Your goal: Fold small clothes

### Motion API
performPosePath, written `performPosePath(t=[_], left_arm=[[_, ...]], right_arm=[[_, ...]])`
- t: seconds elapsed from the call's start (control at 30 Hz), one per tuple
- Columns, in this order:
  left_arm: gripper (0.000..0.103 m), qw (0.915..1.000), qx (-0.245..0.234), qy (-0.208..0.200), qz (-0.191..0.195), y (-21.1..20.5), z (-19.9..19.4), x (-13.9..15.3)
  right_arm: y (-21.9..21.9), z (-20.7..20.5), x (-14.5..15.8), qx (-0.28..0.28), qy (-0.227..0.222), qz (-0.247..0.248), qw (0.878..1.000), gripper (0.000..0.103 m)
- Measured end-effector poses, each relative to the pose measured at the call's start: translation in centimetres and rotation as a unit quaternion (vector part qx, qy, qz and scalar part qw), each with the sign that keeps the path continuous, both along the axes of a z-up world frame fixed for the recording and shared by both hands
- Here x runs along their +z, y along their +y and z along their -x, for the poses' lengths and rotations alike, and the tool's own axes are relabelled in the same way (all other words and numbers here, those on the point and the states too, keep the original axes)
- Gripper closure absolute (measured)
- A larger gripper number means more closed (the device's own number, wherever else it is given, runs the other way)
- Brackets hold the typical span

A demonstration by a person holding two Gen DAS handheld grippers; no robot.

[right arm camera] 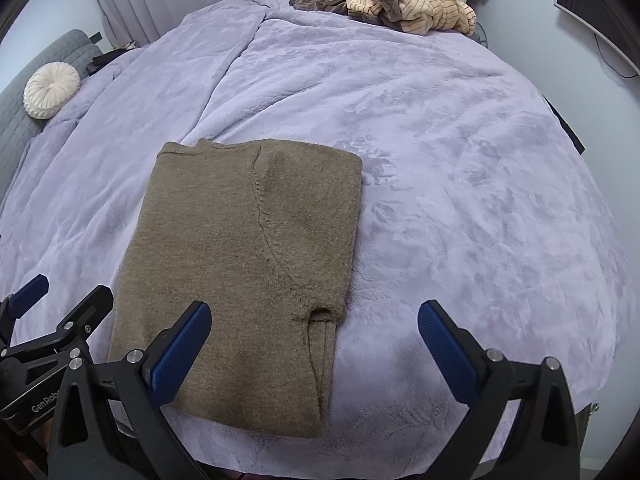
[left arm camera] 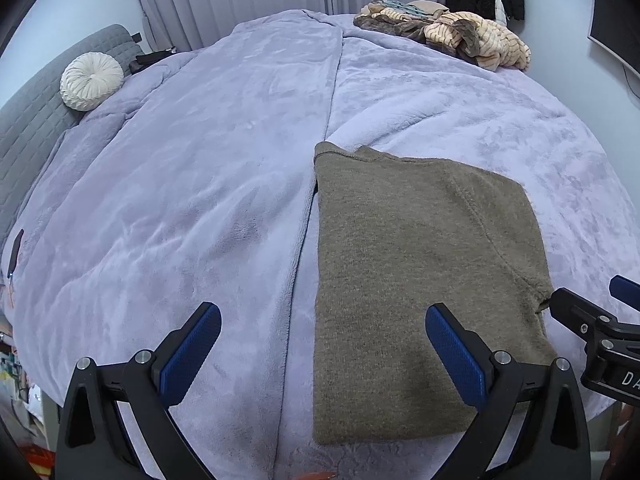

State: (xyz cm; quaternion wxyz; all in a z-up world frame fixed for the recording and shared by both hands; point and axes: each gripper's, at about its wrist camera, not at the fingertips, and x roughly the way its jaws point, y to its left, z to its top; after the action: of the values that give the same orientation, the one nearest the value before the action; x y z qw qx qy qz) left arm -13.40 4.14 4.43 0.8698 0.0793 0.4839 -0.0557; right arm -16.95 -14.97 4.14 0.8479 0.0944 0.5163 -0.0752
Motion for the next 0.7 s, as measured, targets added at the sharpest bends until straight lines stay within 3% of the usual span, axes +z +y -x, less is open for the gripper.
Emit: performPosePath(t=[0.7], left_arm=[[0.0, 0.9999, 0.009, 0.008, 0.011, -0.14, 0.33, -0.45]], right_arm=[[0.4, 0.64, 0.2, -0.006, -0.001, 0.024, 1.0, 0.0]])
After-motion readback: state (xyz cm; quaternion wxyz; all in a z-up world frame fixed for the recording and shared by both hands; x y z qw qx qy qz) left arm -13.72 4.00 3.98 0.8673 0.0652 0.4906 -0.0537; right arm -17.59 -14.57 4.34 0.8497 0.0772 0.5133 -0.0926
